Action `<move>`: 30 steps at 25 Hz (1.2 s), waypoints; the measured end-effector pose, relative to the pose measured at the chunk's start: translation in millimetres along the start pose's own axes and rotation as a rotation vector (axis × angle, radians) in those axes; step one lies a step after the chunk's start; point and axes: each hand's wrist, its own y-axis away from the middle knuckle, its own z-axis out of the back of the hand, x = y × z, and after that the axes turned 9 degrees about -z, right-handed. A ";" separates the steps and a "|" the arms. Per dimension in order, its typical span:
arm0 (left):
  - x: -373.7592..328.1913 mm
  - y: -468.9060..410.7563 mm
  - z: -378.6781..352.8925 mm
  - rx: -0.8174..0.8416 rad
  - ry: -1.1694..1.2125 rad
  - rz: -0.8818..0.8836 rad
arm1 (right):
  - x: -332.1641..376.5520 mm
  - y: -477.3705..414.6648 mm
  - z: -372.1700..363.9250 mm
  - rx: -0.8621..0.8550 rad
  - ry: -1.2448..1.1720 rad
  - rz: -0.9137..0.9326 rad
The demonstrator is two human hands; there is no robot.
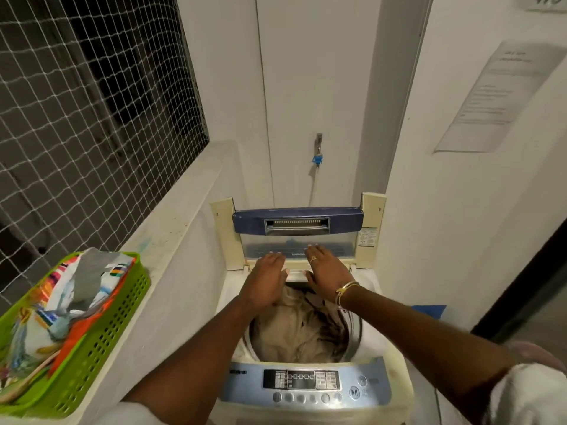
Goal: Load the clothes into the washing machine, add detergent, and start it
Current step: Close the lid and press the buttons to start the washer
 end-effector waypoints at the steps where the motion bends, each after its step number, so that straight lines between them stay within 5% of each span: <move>1: 0.9 -8.8 9.2 -0.005 -0.035 -0.036 | 2.5 -9.8 7.6 -0.015 0.043 0.011; 11: 33.9 -83.3 19.0 0.088 -0.169 -0.216 | 16.5 -87.4 8.9 0.082 0.231 -0.019; 20: 41.3 -101.8 22.6 0.160 -0.171 -0.193 | 20.5 -109.9 11.2 0.161 0.270 -0.100; 30: 24.8 -72.6 35.9 0.106 -0.099 -0.273 | 40.5 -54.3 43.4 0.047 0.067 -0.073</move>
